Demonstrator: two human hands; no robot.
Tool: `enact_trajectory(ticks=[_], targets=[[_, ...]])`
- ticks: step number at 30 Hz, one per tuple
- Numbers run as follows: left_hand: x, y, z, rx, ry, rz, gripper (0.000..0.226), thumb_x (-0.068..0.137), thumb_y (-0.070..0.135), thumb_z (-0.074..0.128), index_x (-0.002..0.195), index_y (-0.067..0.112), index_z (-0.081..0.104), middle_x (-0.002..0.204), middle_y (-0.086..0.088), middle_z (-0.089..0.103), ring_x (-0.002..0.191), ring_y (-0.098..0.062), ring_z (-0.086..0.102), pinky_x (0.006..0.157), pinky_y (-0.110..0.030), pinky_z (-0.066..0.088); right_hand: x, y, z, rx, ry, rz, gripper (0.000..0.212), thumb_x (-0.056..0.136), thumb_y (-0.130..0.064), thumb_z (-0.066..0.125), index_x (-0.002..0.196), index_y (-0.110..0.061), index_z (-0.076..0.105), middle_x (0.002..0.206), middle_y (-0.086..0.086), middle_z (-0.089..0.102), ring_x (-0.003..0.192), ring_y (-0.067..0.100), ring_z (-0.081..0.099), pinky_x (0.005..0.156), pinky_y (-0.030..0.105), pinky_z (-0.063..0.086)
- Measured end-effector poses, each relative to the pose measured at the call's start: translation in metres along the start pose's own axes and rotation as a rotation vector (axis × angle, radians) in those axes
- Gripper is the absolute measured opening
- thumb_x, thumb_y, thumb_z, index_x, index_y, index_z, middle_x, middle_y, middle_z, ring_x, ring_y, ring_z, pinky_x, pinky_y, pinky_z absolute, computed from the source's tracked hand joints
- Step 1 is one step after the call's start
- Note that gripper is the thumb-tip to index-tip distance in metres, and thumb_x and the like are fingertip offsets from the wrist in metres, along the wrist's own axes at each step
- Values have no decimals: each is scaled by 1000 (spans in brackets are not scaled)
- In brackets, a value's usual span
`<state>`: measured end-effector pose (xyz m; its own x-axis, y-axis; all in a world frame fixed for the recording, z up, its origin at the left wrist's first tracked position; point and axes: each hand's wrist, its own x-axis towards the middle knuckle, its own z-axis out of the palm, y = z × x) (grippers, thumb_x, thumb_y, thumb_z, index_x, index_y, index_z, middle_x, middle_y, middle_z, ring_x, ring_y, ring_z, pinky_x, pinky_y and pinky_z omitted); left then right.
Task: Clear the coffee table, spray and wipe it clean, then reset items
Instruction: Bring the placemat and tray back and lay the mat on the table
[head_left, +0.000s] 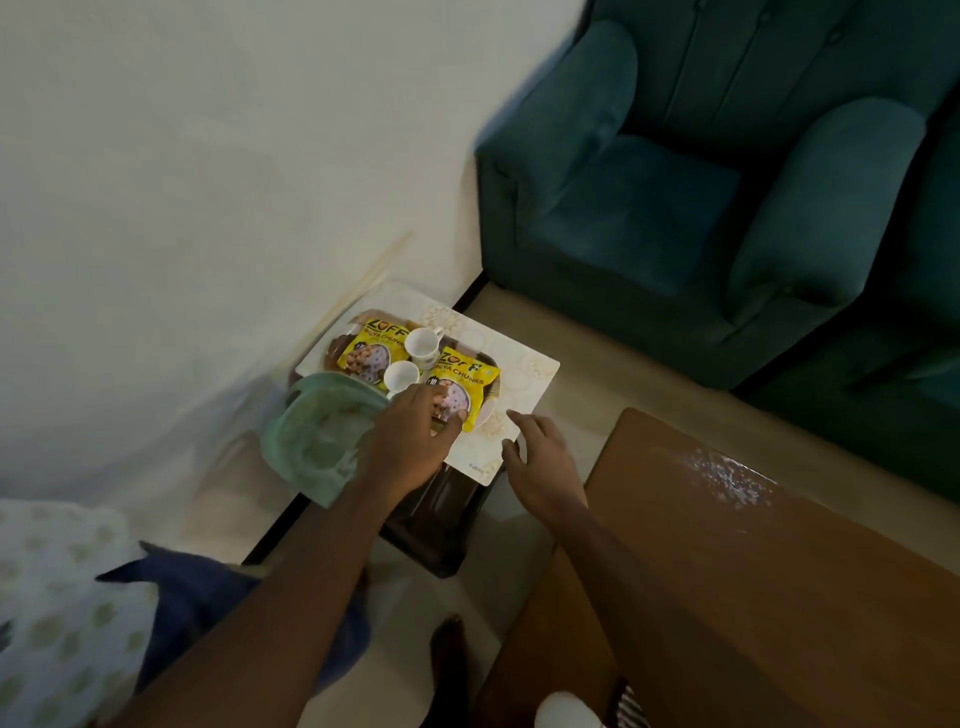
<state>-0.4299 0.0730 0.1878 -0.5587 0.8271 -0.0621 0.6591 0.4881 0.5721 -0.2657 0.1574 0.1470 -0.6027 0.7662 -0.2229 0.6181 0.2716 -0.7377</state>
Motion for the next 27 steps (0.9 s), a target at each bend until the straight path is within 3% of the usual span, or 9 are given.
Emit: enact_trajectory(ticks=[4, 9, 14, 21, 25, 27], targets=[[29, -18, 8, 8, 23, -28, 40, 89, 33, 63, 123, 13, 57, 118, -7, 60, 109, -25, 56, 89, -42, 49, 30, 13, 19, 19, 1, 10, 46, 100, -27, 47, 146, -23, 43, 144, 0, 46, 130, 17, 43, 106, 35, 39], [75, -52, 15, 51, 46, -51, 39, 90, 31, 64, 122, 11, 58, 116, -9, 62, 107, -26, 57, 87, -39, 45, 70, 30, 46, 58, 33, 48, 46, 101, -24, 46, 147, -21, 42, 146, 2, 45, 133, 18, 40, 105, 31, 35], [118, -86, 23, 143, 66, -119, 40, 91, 33, 63, 123, 9, 61, 124, -9, 62, 120, -26, 50, 95, -35, 32, 105, 44, 78, 128, 69, 142, 48, 102, -25, 46, 148, -23, 38, 145, 6, 44, 132, 23, 42, 105, 34, 37], [168, -141, 36, 187, -23, -186, 43, 92, 43, 58, 123, 13, 60, 121, -7, 63, 115, -26, 54, 96, -35, 35, 139, 54, 123, 242, 178, 294, 52, 100, -27, 45, 151, -24, 33, 146, 7, 44, 134, 25, 40, 109, 42, 36], [193, -174, 37, 195, -71, -264, 66, 77, 65, 44, 113, 12, 65, 111, -10, 69, 106, -32, 62, 95, -42, 46, 150, 52, 138, 291, 248, 380, 57, 100, -26, 47, 153, -21, 27, 149, 9, 40, 135, 27, 38, 108, 44, 37], [205, -183, 38, 240, -115, -313, 68, 77, 63, 43, 115, 11, 63, 118, -14, 66, 109, -35, 60, 95, -46, 46, 153, 52, 141, 288, 273, 424, 59, 99, -25, 48, 153, -19, 26, 149, 10, 39, 136, 29, 37, 107, 44, 35]])
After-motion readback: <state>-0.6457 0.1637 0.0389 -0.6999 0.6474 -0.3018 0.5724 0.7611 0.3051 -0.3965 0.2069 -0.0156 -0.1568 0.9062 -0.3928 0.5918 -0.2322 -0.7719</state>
